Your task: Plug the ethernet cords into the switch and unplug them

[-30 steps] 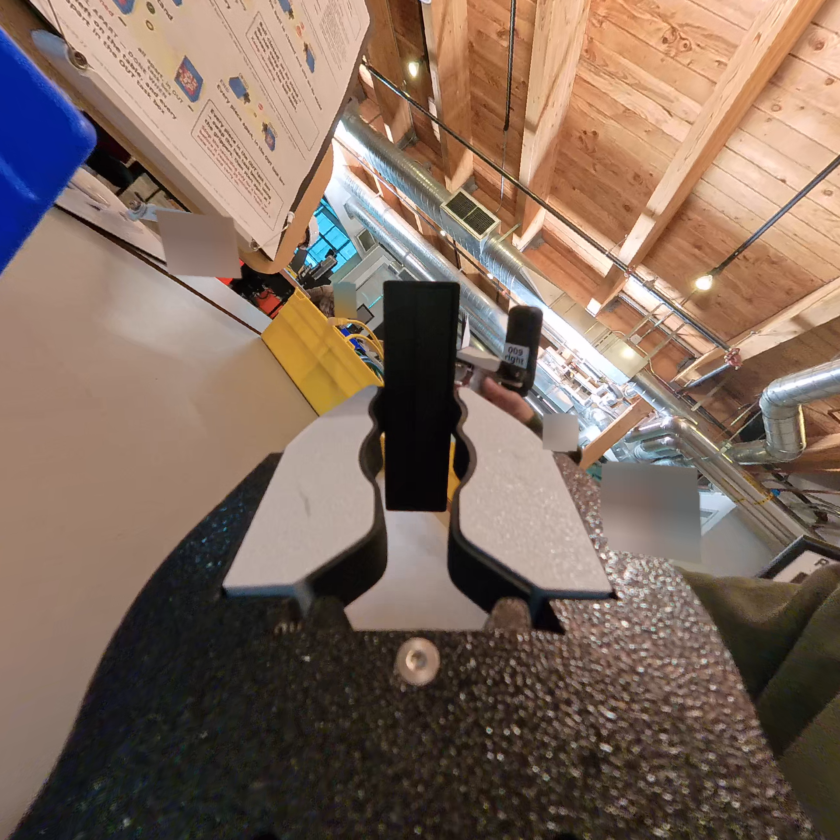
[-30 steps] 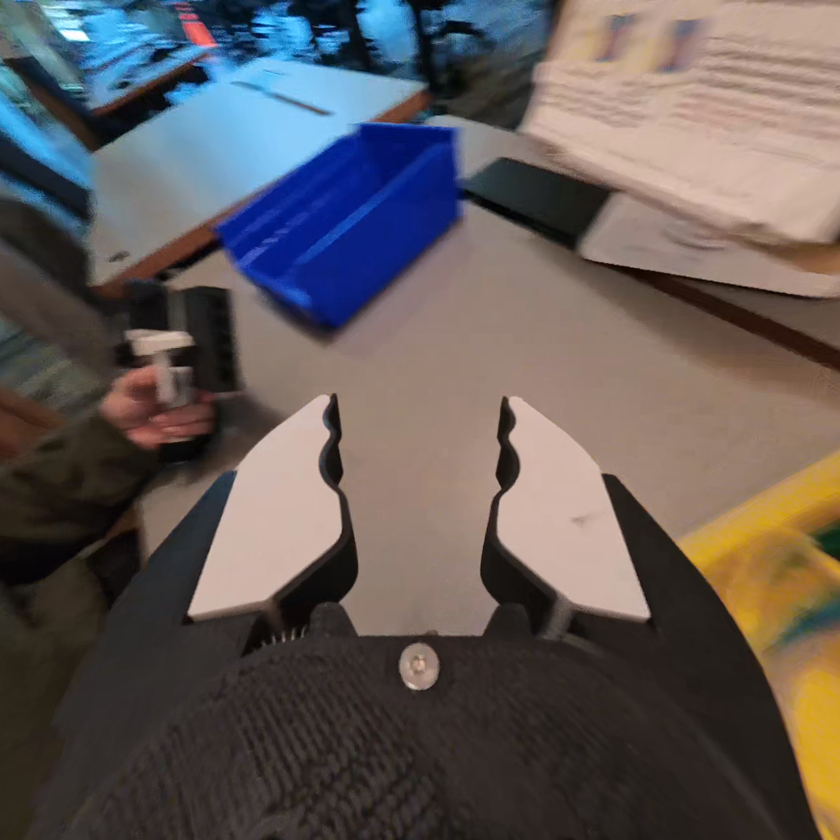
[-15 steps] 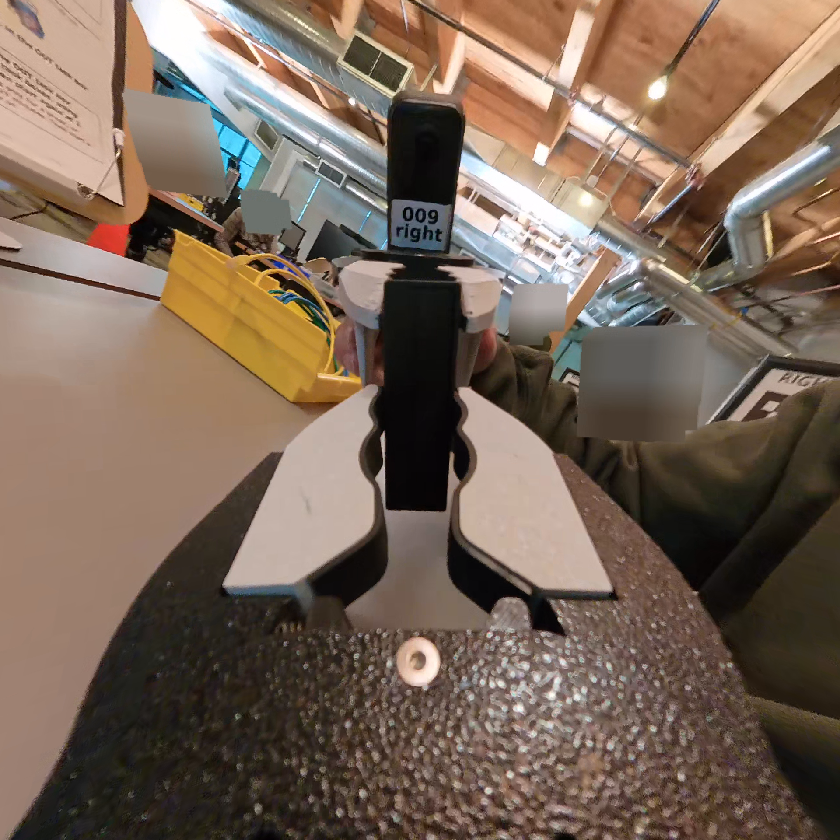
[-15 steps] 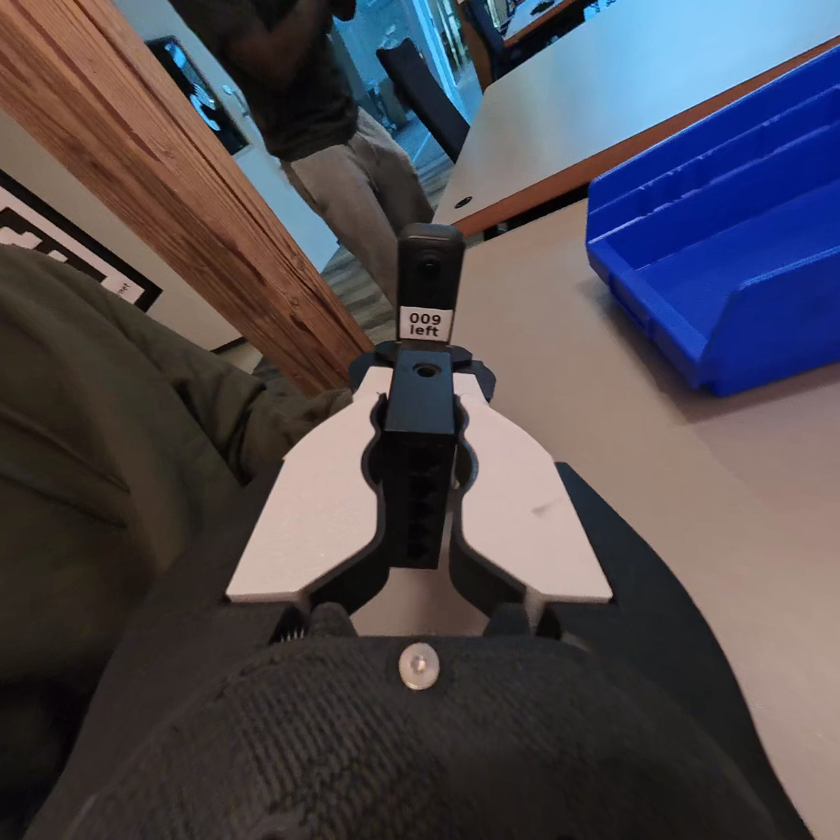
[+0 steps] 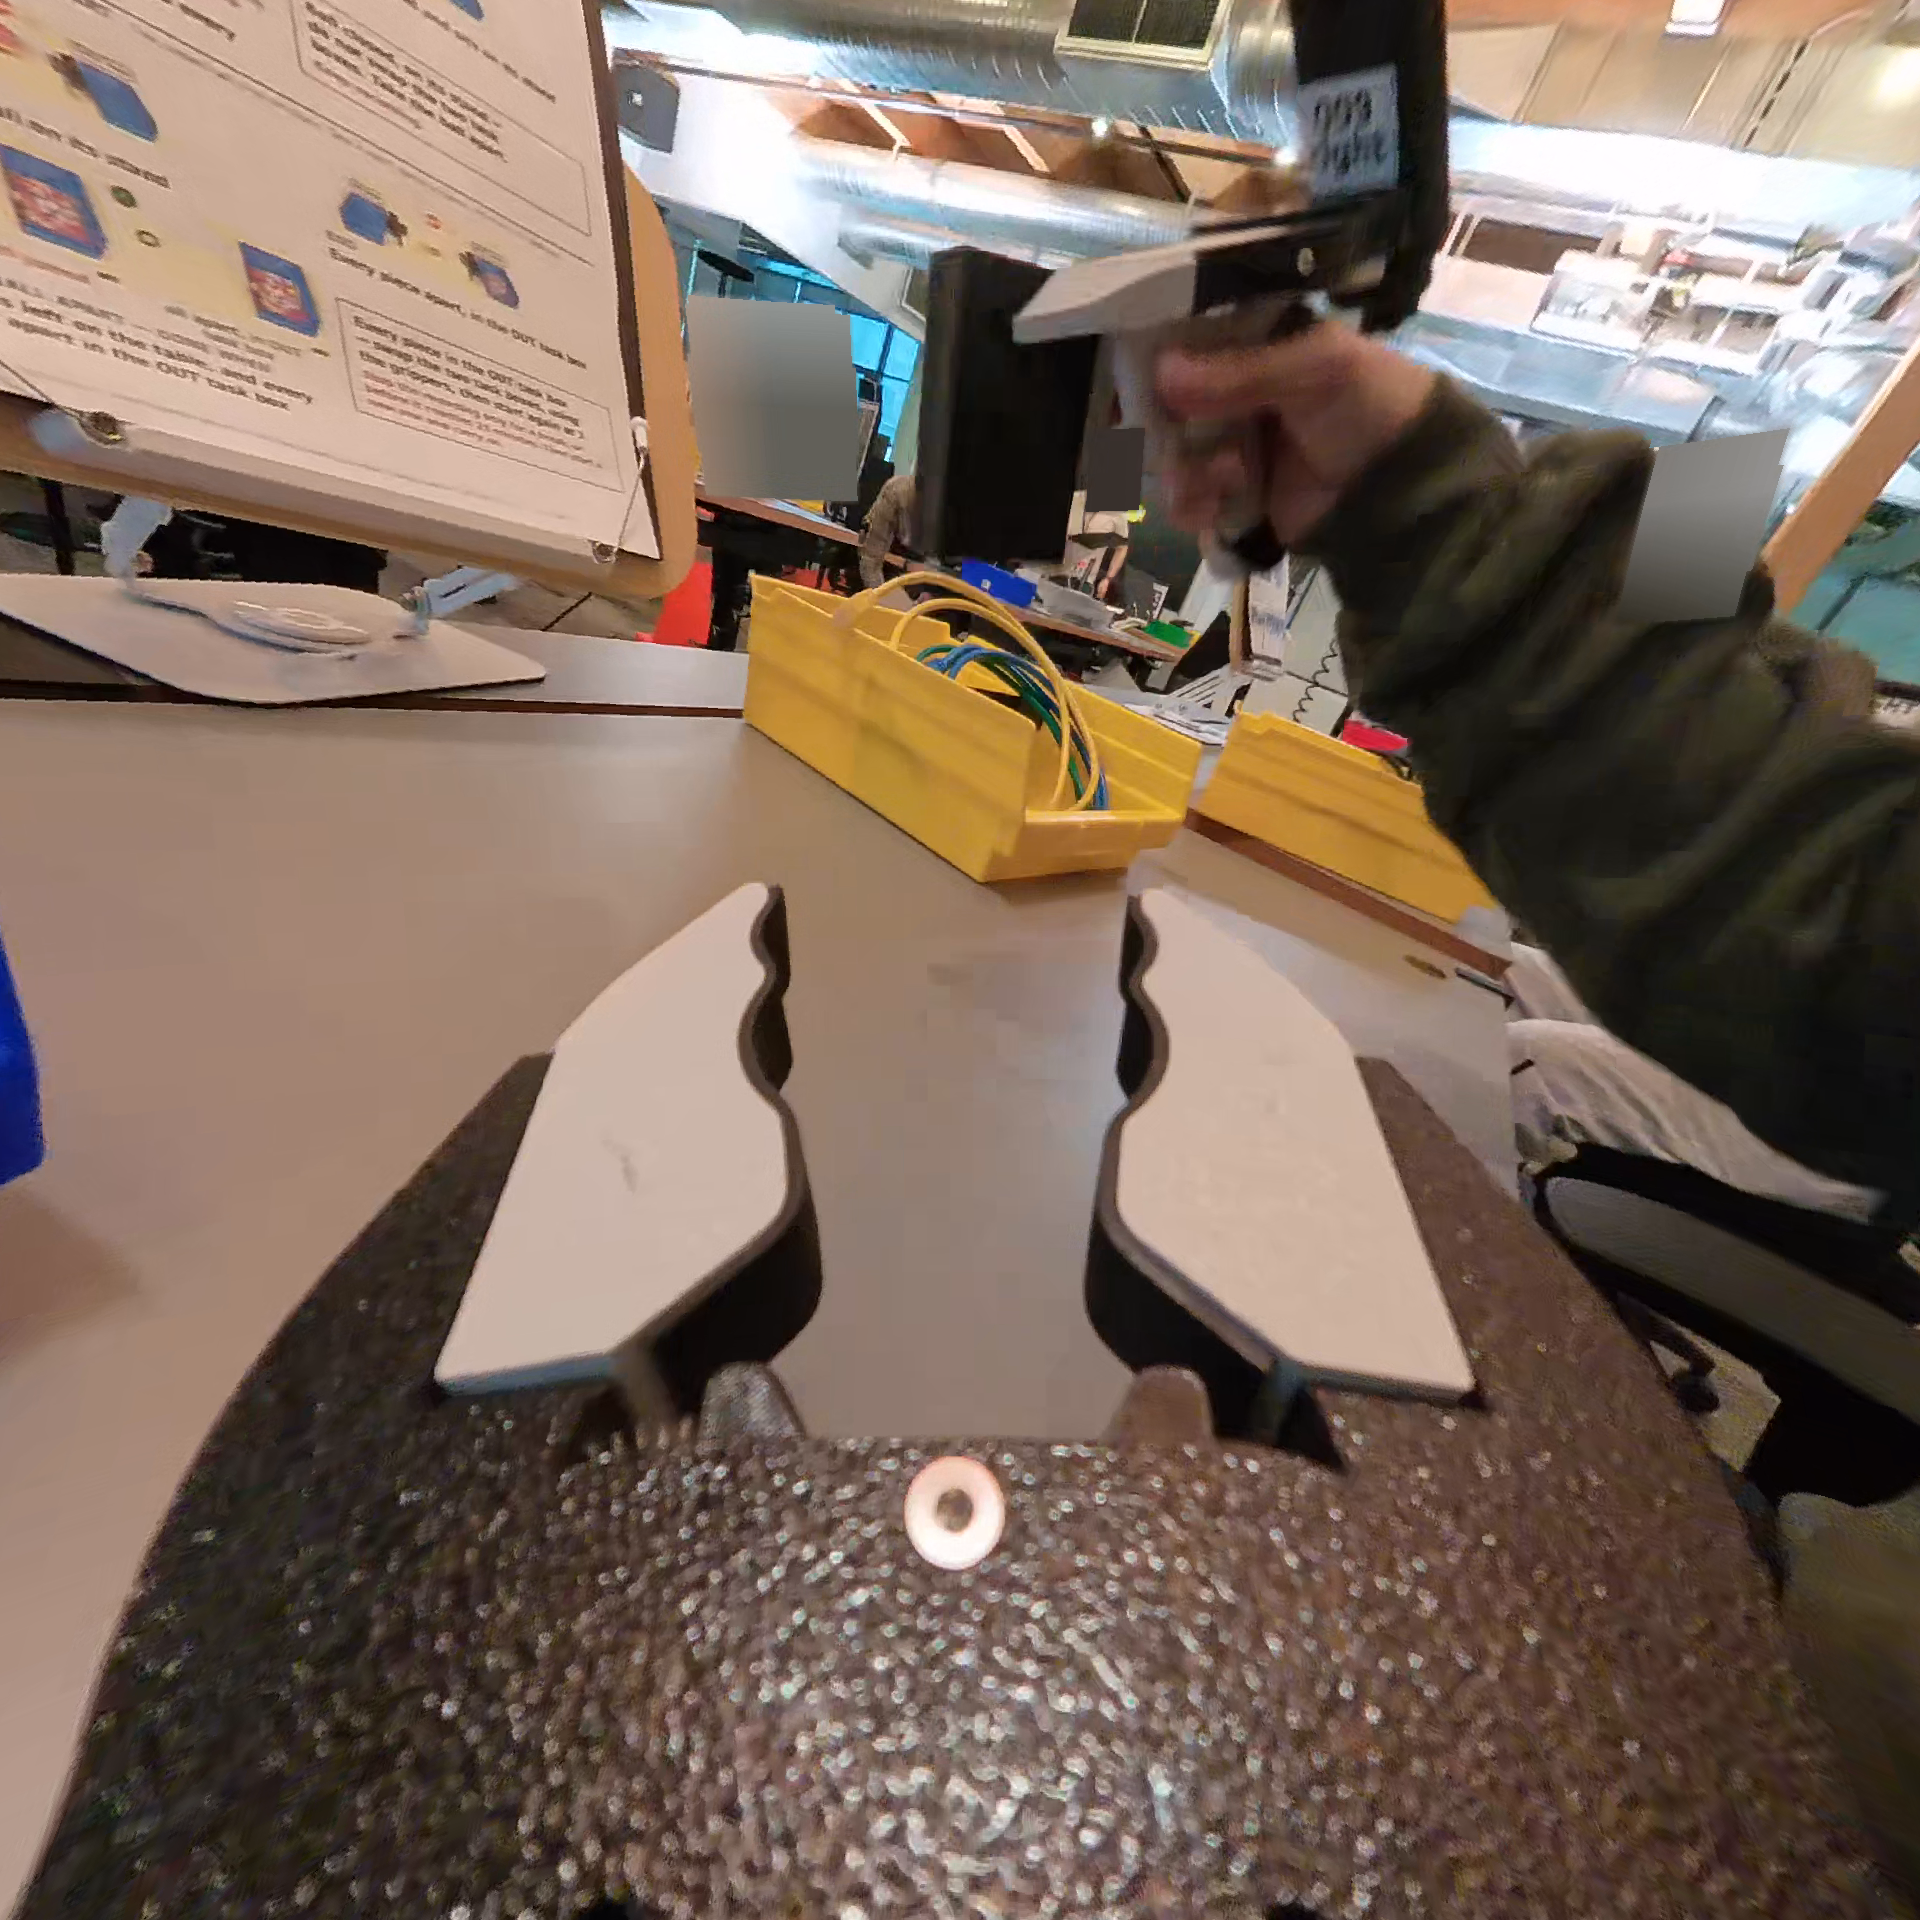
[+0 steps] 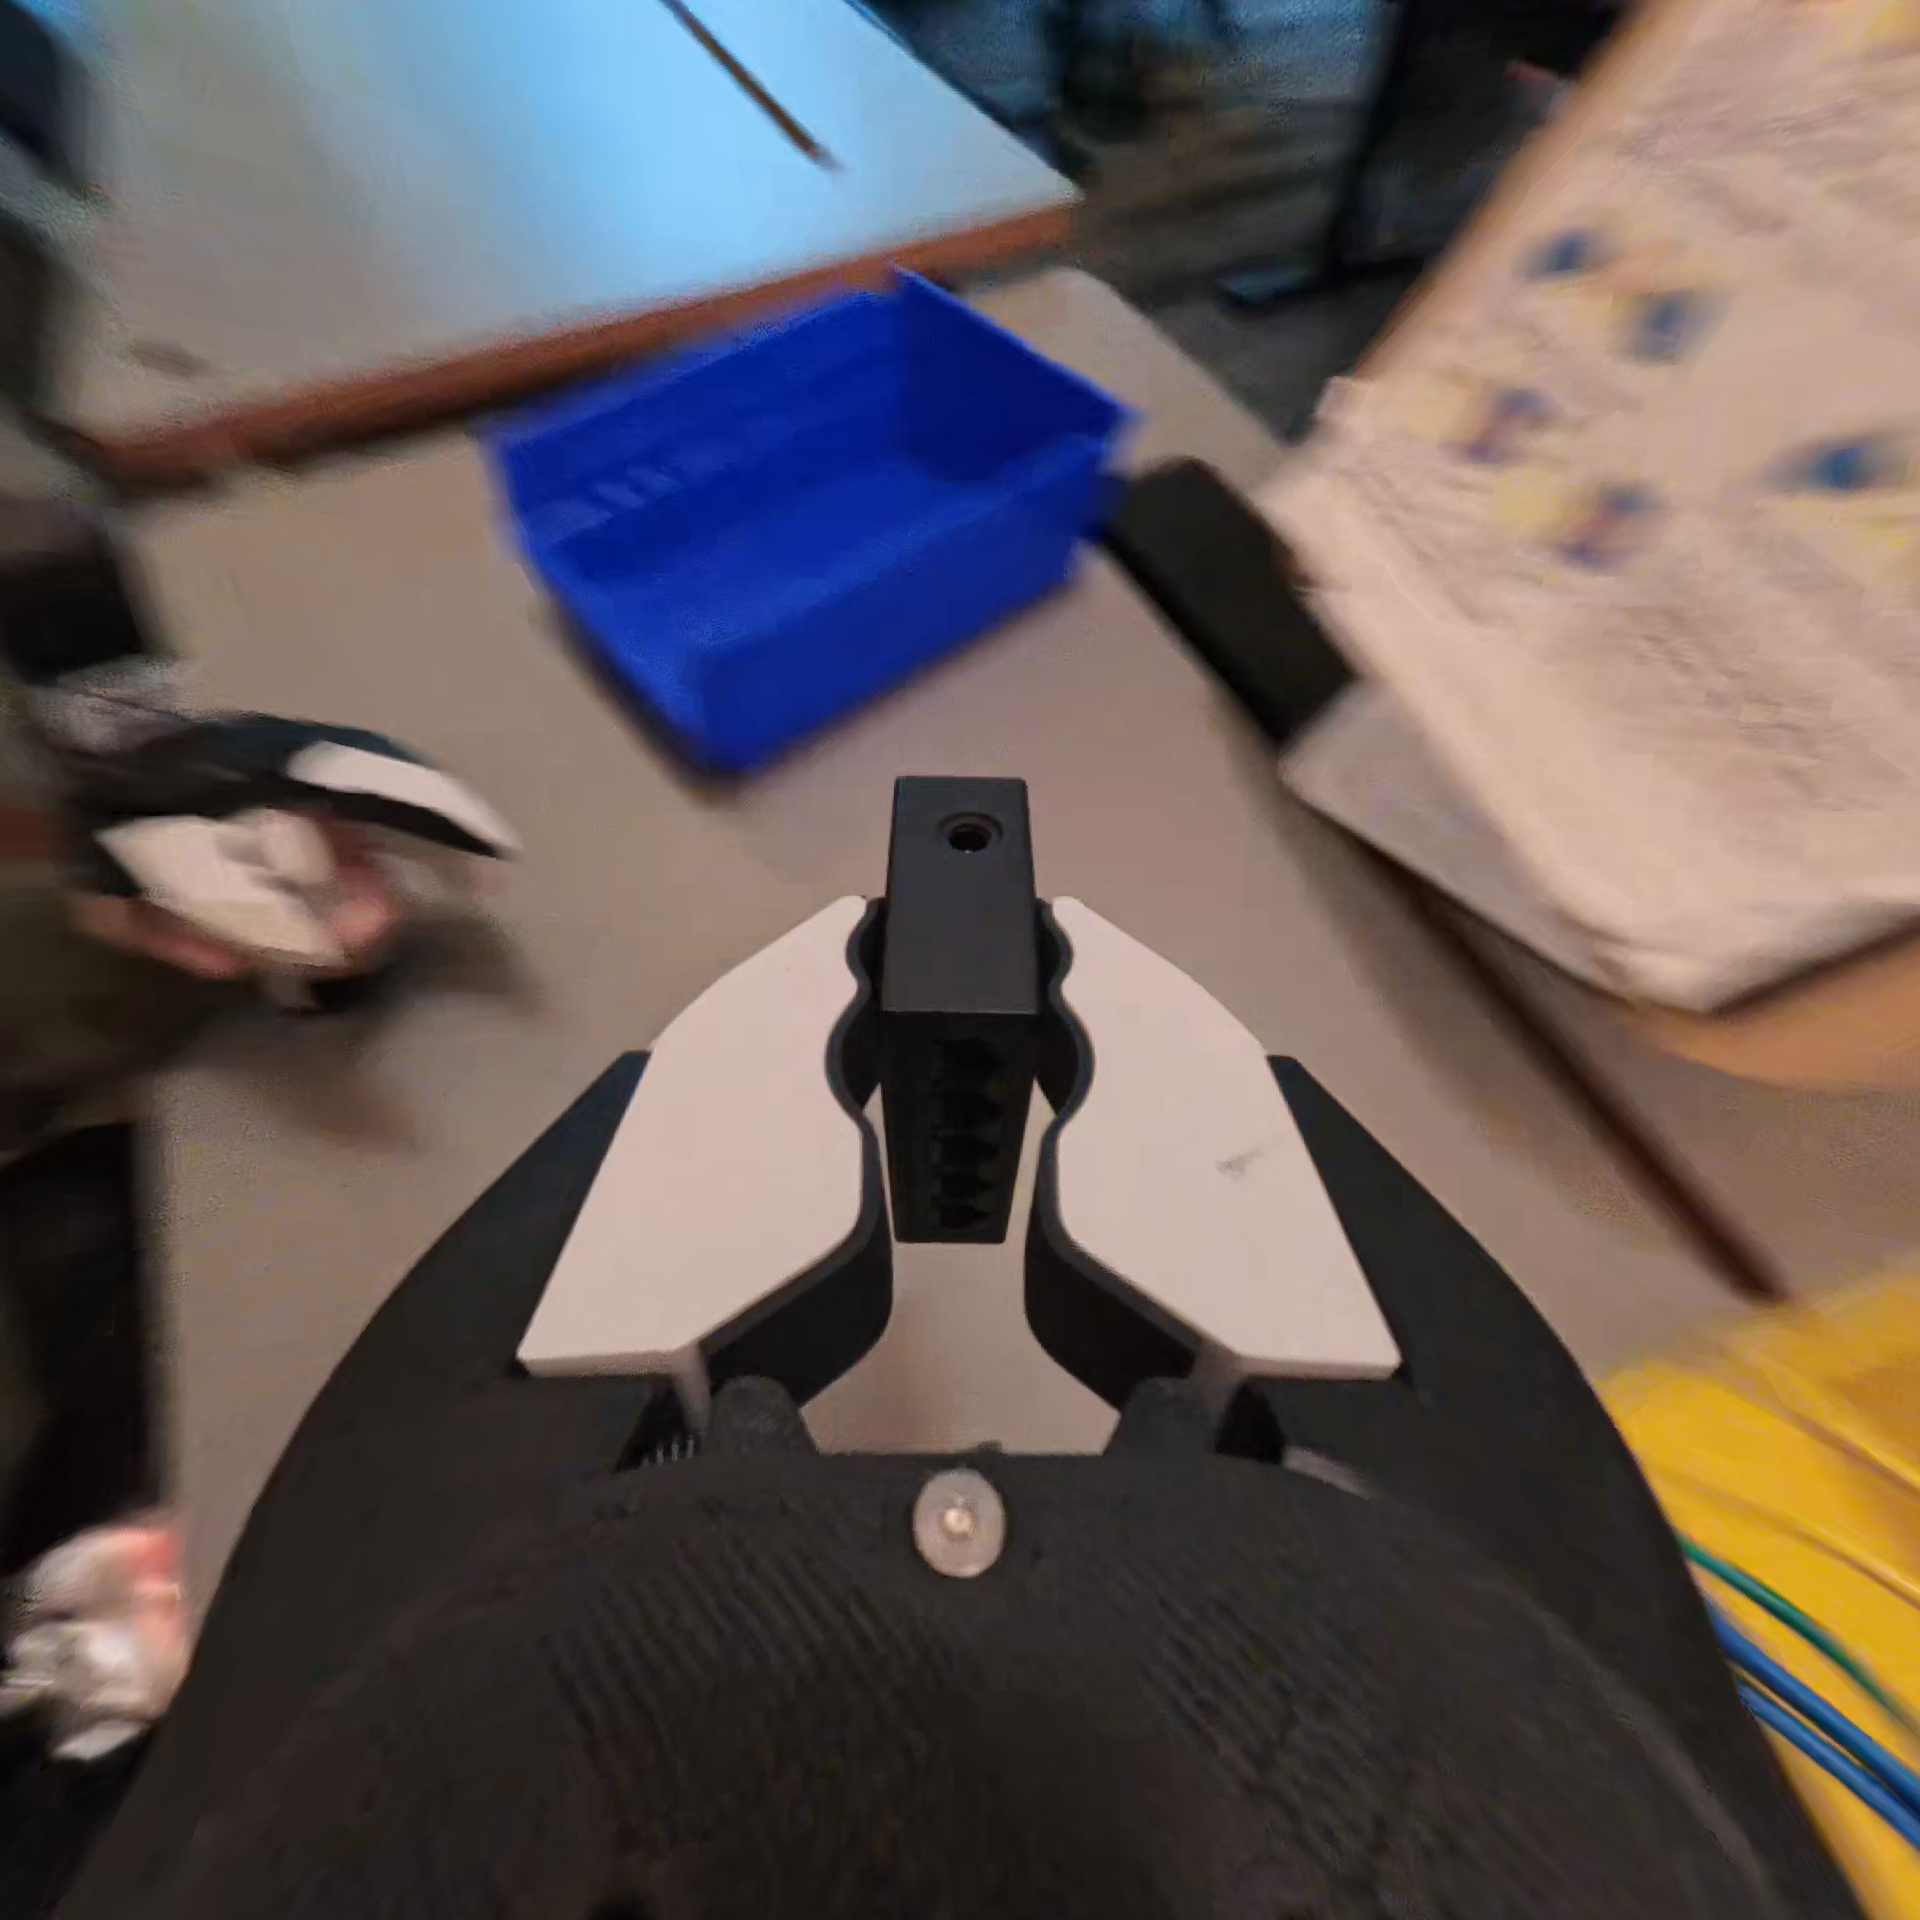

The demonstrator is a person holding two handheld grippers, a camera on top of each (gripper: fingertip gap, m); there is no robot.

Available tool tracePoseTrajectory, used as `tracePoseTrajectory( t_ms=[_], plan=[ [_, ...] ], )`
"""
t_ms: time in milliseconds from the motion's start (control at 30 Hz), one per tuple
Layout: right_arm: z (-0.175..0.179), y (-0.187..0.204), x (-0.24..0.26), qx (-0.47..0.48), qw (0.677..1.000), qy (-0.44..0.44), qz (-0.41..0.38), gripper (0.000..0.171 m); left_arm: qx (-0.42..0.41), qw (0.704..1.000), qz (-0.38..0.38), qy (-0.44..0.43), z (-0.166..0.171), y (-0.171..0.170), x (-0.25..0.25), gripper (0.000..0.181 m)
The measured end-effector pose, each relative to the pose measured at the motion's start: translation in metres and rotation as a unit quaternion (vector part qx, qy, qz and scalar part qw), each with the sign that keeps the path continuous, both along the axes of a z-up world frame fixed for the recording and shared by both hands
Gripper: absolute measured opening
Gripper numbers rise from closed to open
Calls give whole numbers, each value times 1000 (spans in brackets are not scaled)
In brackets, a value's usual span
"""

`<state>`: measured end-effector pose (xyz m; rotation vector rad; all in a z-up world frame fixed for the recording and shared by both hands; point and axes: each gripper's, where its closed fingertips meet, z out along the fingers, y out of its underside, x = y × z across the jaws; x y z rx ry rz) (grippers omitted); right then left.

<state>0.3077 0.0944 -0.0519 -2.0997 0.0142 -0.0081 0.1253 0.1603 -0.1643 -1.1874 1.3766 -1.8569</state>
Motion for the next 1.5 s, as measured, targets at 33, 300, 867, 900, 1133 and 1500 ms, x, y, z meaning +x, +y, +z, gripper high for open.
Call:
tracePoseTrajectory(
  t_ms=[33,300,867,900,1133,1500],
  plan=[
    [8,-18,35,-33,997,-50,-46,27,1,1000,1,3,-2,-1,1,60],
    [-6,-117,225,-243,922,-196,-229,27,1,1000,-1,20,-9,-6,8,59],
    [-92,-143,288,-364,867,-211,-266,45,2,999,11,38,-16,3,8,57],
    [-86,-140,286,-348,869,-219,-275,51,2,999,10,39,-16,3,8,57],
    [-11,-99,220,-206,814,-352,-413,89,22,998,37,51,-9,13,8,58],
    [-50,43,40,-117,864,-349,-345,100,54,996,61,39,28,30,-13,78]
  ],
)
